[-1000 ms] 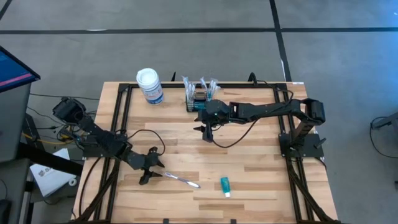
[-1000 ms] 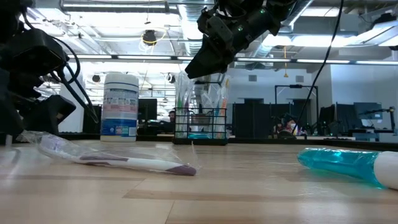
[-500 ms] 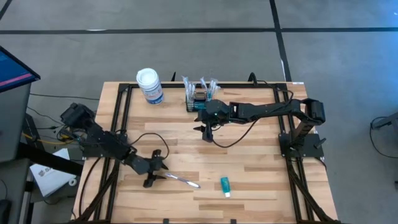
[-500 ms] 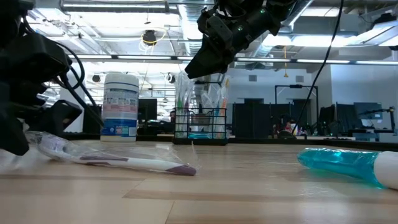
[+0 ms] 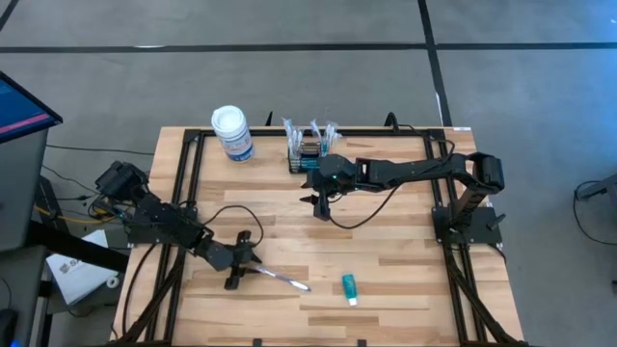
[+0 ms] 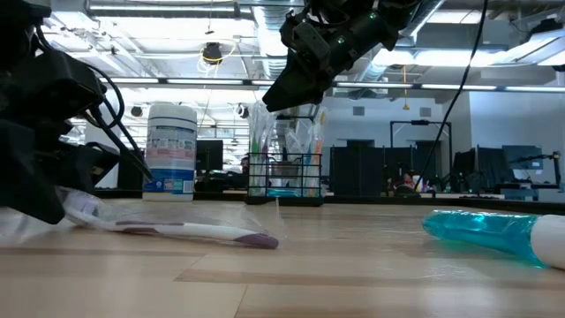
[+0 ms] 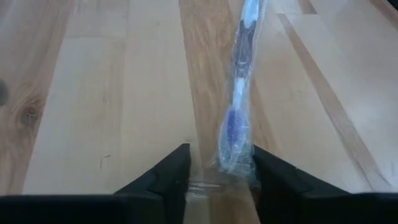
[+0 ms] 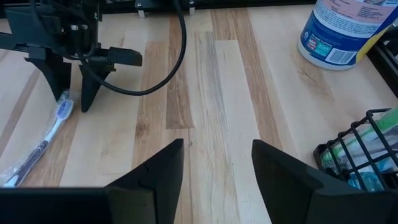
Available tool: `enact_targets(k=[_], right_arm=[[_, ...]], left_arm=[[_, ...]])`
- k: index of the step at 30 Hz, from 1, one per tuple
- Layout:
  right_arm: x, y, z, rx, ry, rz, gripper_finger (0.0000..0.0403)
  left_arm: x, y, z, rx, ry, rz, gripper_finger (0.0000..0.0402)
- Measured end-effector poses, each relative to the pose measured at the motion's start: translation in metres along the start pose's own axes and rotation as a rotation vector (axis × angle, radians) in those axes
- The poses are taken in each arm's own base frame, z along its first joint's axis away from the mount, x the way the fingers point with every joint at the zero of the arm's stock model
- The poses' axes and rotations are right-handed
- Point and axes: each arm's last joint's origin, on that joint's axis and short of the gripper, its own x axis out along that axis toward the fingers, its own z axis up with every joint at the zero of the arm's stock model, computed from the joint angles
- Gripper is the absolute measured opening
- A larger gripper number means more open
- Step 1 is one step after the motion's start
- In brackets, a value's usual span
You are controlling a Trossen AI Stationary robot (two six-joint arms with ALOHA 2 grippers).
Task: Pick & Place toothbrushing station
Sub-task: Put the purple toothbrush into the black wire organizer
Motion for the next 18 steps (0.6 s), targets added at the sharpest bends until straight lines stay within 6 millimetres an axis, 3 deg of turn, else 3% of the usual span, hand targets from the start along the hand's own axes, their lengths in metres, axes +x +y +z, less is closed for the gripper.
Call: enact_targets(k=[13, 18], right_arm=[[0.0, 0.0, 0.0, 0.0, 0.0, 0.0, 0.018], [0.0001, 0.0017, 0.0, -0.003, 0.0, 0.004, 0.0179]], left_arm=[[0.0001, 0.0004, 0.0005, -0.011, -0.013, 0.01, 0.001], [-0.0001, -0.0004, 0.0017, -0.014, -0.02, -0.004, 0.0002]])
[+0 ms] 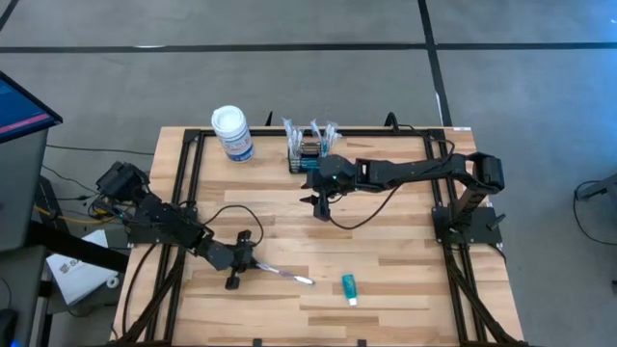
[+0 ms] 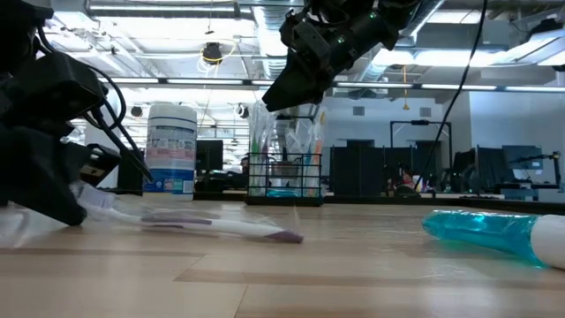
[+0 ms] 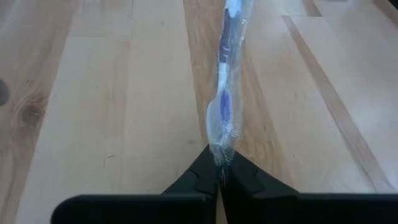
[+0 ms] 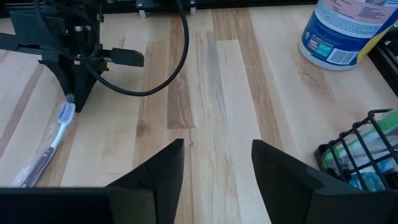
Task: Pick & Place toothbrushing station
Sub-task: Put the purple toothbrush into the black wire organizer
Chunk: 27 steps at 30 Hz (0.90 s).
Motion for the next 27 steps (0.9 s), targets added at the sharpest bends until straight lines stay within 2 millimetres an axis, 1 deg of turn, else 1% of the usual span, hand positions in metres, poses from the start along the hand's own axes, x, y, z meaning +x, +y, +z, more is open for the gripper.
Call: enact_targets(k=[5, 14, 24, 27], right_arm=[[0.0, 0.007, 0.0, -0.01, 0.0, 0.015, 0.0178], [0.001, 0.023, 0.0, -0.037, 0.001, 0.05, 0.0176], [0.001, 0.028, 0.0, -0.018, 0.002, 0.06, 0.0172], [0.001, 0.031, 0.0, -0.021, 0.002, 0.065, 0.017]], left_arm=[[-0.003, 0.0, 0.004, -0.012, -0.009, -0.028, 0.0], [-0.016, 0.006, 0.026, -0.07, -0.132, -0.026, 0.0], [-0.033, 0.017, 0.048, -0.135, -0.267, -0.013, 0.0], [-0.037, 0.02, 0.052, -0.129, -0.294, -0.026, 0.0]])
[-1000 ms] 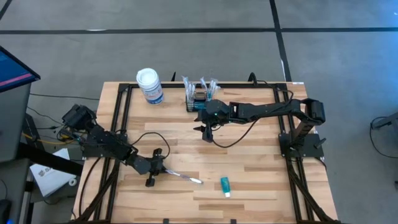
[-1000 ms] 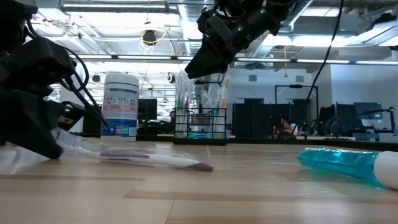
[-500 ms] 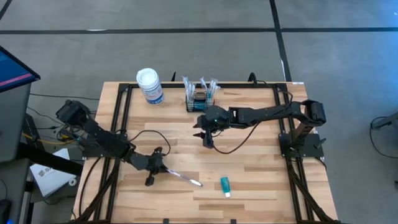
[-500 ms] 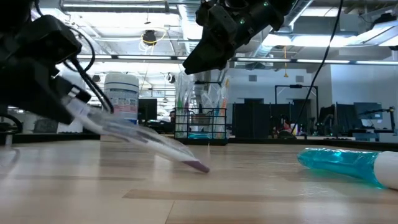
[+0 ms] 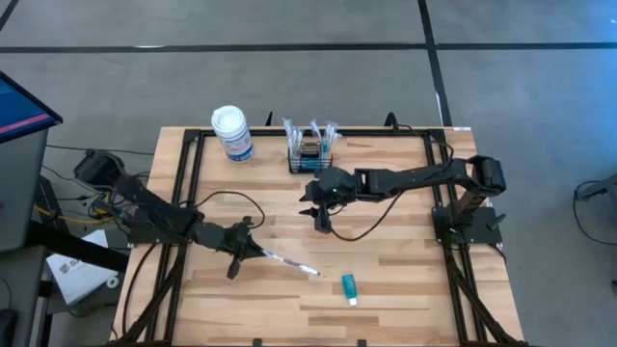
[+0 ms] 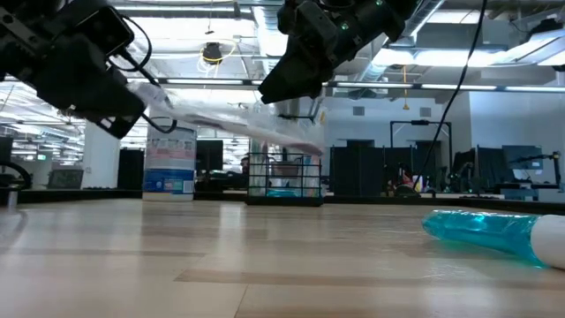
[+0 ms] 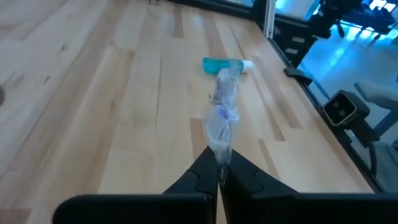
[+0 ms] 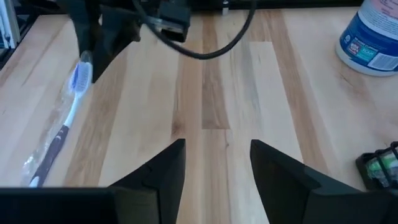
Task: Pick & Place toothbrushing station
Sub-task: Put the purple toothbrush into the black wire organizer
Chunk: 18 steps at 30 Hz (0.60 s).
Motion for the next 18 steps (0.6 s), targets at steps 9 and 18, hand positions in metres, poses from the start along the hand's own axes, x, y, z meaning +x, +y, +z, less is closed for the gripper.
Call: enact_targets(k=[9, 18], right_arm=[[0.0, 0.018, 0.0, -0.026, 0.001, 0.089, 0.0171], [0.001, 0.026, -0.001, -0.038, 0.003, 0.108, 0.0169]], left_arm=[[-0.001, 0.013, 0.006, -0.023, 0.005, 0.045, 0.0], [0.009, 0.011, 0.045, 0.044, 0.138, 0.121, 0.0]])
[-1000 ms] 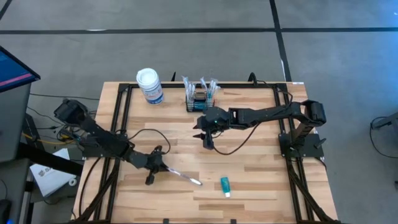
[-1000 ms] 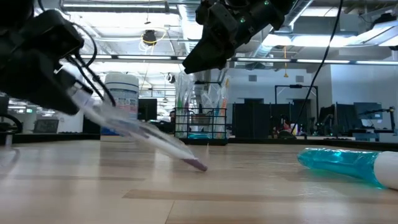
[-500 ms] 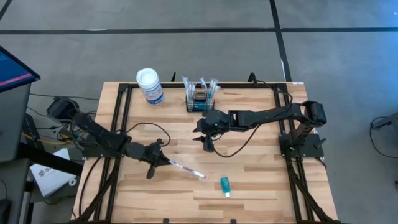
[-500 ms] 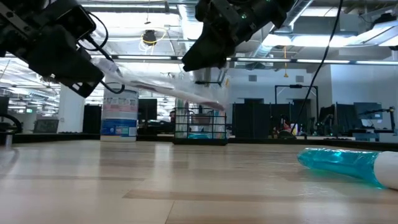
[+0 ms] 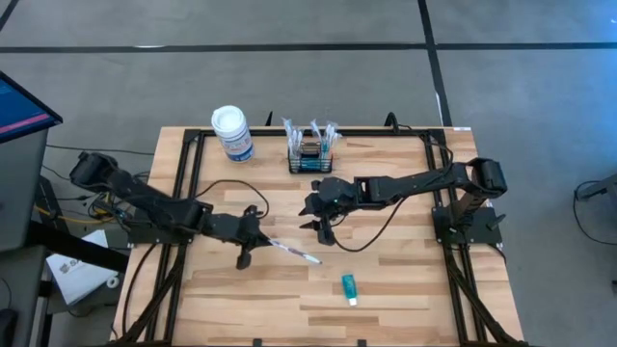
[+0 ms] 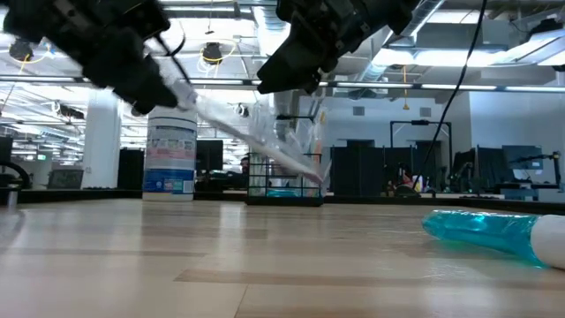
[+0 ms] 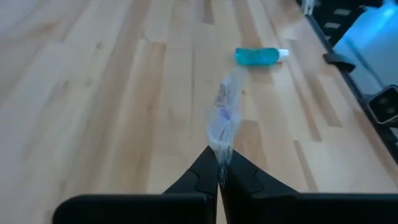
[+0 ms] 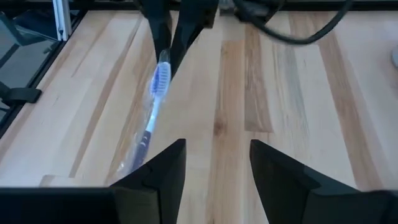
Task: Pick & Place toothbrushing station
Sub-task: Put the purple toothbrush into the black wire organizer
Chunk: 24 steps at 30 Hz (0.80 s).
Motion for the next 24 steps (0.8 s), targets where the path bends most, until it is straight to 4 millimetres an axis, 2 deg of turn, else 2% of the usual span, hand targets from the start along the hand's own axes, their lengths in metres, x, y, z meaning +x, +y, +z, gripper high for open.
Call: enact_targets(k=[8, 13, 19, 24], right_arm=[[0.001, 0.005, 0.0, 0.026, 0.001, 0.011, 0.0166], [0.001, 0.008, 0.0, 0.023, 0.002, 0.018, 0.0168], [0.001, 0.008, 0.004, 0.018, -0.041, 0.019, 0.0164], [0.0, 0.008, 0.008, 0.014, -0.081, 0.02, 0.0164]], left_arm=[[-0.008, 0.004, 0.053, 0.058, 0.021, 0.078, 0.0], [-0.016, 0.009, 0.074, 0.08, 0.063, 0.123, 0.0], [-0.019, 0.015, 0.085, 0.083, 0.054, 0.151, 0.0], [-0.008, 0.021, 0.085, 0.082, 0.121, 0.185, 0.0]])
